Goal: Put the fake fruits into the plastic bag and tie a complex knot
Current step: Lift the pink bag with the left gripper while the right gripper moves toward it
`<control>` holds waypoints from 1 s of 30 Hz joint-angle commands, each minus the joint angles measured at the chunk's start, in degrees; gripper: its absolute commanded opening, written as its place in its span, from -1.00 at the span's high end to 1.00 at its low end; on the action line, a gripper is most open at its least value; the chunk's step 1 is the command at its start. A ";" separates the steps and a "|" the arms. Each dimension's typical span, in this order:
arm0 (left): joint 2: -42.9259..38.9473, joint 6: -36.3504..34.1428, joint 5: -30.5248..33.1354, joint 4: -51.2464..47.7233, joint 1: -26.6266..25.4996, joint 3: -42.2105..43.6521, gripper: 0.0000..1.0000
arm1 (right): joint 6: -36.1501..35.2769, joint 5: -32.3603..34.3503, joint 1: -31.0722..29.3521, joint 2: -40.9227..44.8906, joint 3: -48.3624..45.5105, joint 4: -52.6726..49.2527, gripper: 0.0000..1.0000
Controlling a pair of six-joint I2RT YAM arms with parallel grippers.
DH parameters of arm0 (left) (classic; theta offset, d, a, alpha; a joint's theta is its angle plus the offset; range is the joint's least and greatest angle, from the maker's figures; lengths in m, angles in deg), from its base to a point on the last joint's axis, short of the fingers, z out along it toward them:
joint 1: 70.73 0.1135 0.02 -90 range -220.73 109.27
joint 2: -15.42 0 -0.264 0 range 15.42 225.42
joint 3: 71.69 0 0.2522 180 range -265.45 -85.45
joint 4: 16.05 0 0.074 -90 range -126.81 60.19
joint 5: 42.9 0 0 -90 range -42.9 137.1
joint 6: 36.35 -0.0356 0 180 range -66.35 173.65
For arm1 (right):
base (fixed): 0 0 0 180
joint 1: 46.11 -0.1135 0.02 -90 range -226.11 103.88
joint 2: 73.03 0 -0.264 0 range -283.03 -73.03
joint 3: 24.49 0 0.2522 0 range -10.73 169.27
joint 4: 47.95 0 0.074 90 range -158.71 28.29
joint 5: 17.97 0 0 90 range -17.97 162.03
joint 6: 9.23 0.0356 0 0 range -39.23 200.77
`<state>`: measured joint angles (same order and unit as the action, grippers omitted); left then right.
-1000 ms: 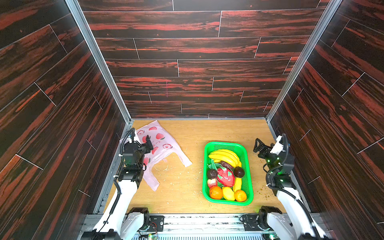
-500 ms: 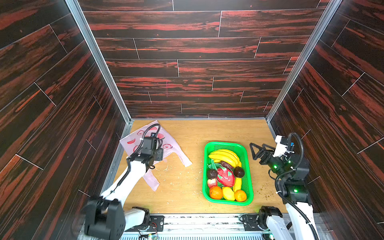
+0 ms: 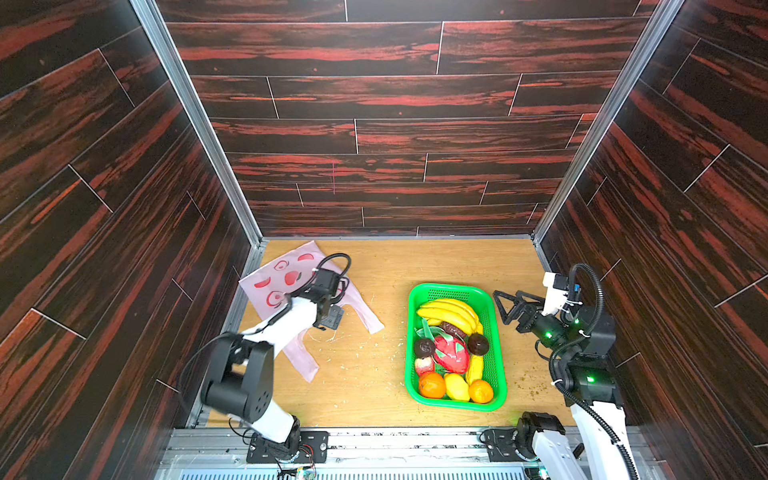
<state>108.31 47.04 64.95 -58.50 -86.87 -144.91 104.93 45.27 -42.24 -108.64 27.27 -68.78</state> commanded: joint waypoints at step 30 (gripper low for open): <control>14.34 -2.60 9.29 -2.25 -0.73 -12.55 0.65 | -4.02 -0.94 -0.13 1.16 1.19 -3.94 -0.98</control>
<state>124.26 44.57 72.99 -58.98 -87.57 -155.19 102.13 45.18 -42.24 -108.18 27.27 -71.71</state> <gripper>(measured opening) 0.216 0.988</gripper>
